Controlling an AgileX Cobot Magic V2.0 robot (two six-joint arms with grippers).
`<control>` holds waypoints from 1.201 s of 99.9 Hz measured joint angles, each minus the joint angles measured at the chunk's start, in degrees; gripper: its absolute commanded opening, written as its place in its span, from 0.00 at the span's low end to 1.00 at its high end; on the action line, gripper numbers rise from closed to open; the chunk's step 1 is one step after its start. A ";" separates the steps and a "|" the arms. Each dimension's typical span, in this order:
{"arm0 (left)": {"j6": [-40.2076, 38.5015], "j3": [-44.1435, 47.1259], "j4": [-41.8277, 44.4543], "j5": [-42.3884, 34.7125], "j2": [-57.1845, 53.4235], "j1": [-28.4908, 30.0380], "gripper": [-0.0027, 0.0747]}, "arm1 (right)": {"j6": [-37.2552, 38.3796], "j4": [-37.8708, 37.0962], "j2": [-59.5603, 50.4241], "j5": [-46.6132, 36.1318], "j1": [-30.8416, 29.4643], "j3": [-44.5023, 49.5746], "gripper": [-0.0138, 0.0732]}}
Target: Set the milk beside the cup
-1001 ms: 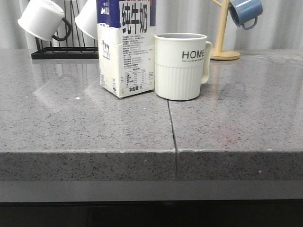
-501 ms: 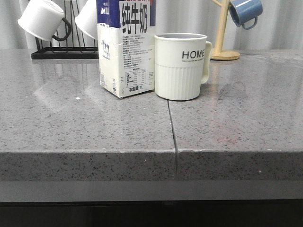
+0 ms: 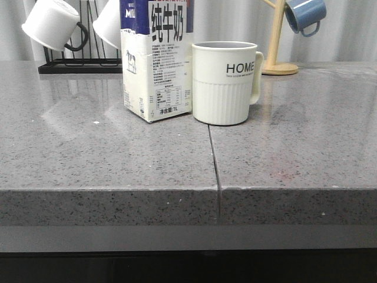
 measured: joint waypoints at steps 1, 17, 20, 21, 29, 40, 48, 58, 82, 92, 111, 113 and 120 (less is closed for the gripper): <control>0.00 0.00 0.00 0.00 0.00 0.00 0.01 | 0.00 0.00 0.00 0.00 -0.13 0.00 0.08; 0.00 0.00 0.00 0.00 0.00 0.00 0.01 | 0.00 -0.46 0.00 -1.37 -6.39 2.78 0.08; 0.00 0.00 0.00 0.00 0.00 0.00 0.01 | 0.00 -0.46 0.00 -2.17 -7.98 3.69 0.08; 0.00 0.00 0.00 0.00 0.00 0.00 0.01 | 0.00 -0.46 0.00 -2.38 -8.81 3.93 0.08; 0.00 0.00 0.00 0.00 0.00 0.00 0.01 | 0.00 -0.48 0.00 -5.47 -13.49 7.03 0.08; 0.00 0.00 0.00 0.00 0.00 0.00 0.01 | 0.00 -0.58 0.00 -10.90 -20.08 10.68 0.08; 0.00 0.00 0.00 0.00 0.00 0.00 0.01 | 0.00 -0.69 0.00 -14.28 -23.43 12.76 0.08; 0.00 0.00 0.00 0.00 0.00 0.00 0.01 | 0.00 -0.69 -0.24 -14.75 -25.06 13.47 0.08; 0.00 0.00 0.00 0.00 0.00 0.00 0.01 | -0.34 -0.82 -5.62 -13.22 -25.04 13.58 0.08; 0.00 0.00 0.00 0.15 0.00 0.00 0.01 | -0.34 -0.82 -5.90 -12.31 -25.04 13.58 0.08; 0.00 0.00 0.00 0.15 0.00 0.00 0.01 | -0.34 -0.94 -6.03 -9.11 -24.93 13.58 0.08; 0.00 0.00 0.00 0.15 0.00 0.00 0.01 | -0.34 -0.94 -6.03 -8.86 -24.82 13.58 0.08; 0.00 0.00 0.00 0.15 0.00 0.00 0.01 | -0.34 -0.94 -6.03 -8.62 -23.85 13.58 0.08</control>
